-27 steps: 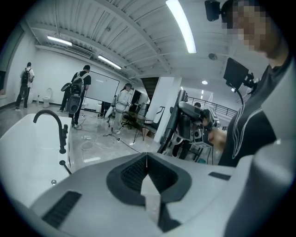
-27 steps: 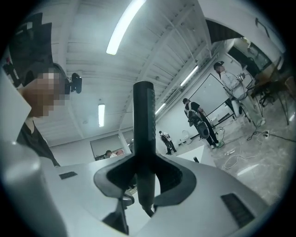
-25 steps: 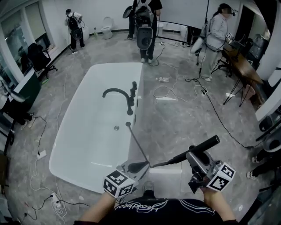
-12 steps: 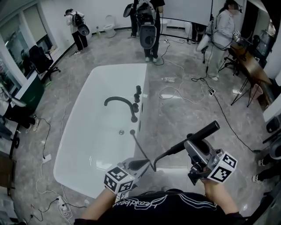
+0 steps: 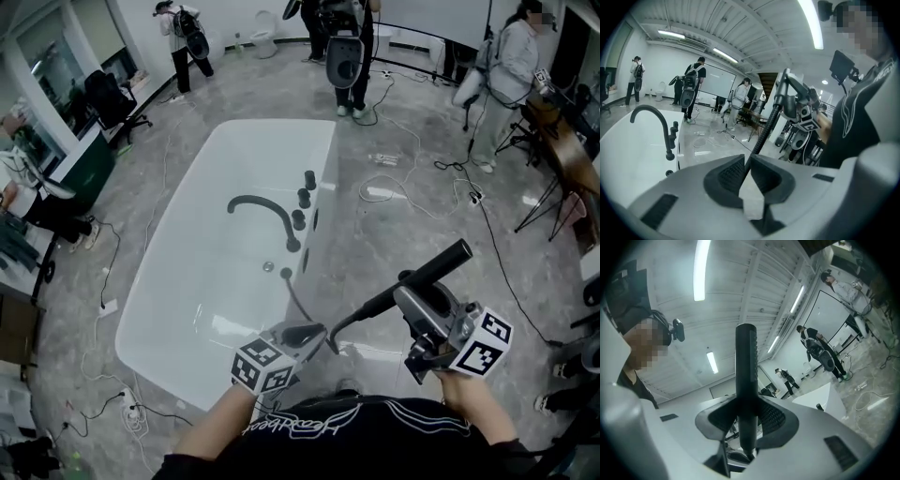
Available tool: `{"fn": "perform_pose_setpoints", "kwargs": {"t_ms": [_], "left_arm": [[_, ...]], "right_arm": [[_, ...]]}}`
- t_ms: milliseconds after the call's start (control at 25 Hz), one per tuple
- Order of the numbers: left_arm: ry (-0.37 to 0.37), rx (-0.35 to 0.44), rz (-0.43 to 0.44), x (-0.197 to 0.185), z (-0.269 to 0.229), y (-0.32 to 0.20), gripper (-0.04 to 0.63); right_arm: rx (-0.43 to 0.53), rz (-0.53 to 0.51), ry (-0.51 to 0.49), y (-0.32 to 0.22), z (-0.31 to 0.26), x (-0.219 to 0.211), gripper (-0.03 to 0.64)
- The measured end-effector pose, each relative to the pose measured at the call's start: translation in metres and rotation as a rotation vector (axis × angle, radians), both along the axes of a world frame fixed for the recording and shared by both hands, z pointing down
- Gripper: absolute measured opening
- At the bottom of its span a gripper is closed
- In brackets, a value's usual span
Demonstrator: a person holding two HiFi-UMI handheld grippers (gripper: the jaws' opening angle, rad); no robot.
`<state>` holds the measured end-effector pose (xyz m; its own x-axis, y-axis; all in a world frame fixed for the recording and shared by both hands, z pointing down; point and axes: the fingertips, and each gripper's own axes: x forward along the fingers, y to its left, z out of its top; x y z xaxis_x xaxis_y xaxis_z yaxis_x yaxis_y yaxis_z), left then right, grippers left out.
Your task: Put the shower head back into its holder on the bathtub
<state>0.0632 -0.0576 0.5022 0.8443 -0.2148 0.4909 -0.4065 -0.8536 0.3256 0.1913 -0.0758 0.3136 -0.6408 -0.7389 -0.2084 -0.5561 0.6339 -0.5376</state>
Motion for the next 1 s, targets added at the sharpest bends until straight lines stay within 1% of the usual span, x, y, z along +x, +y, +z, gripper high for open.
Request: {"fn": "perform_pose_setpoints", "kwargs": {"t_ms": [200,360,480,560,640,840,1000], "left_arm": [[-0.005,-0.040,-0.025,0.013,0.034,0.001,0.112],[-0.052,-0.065,0.007,0.017,0.067,0.008,0.153],[-0.065,-0.073,0.023,0.027,0.093,0.010,0.163],[-0.079,-0.055,0.034,0.033,0.110,0.009,0.161],[-0.109,-0.039,0.052,0.039,0.129,0.010,0.162],[-0.143,-0.043,0.063,0.049,0.164,0.007,0.161],[-0.200,-0.037,0.109,0.056,0.196,0.014,0.160]], "right_arm": [[0.003,-0.062,-0.001,-0.009,0.006,0.006,0.135],[0.003,-0.083,-0.016,-0.011,0.007,0.006,0.135],[0.017,-0.093,-0.023,-0.013,0.000,0.009,0.135],[0.031,-0.092,-0.021,-0.014,-0.005,0.014,0.135],[0.037,-0.086,-0.017,-0.012,-0.007,0.018,0.135],[0.028,-0.080,-0.013,-0.010,-0.007,0.024,0.135],[0.016,-0.070,0.000,-0.013,0.000,0.026,0.135]]}}
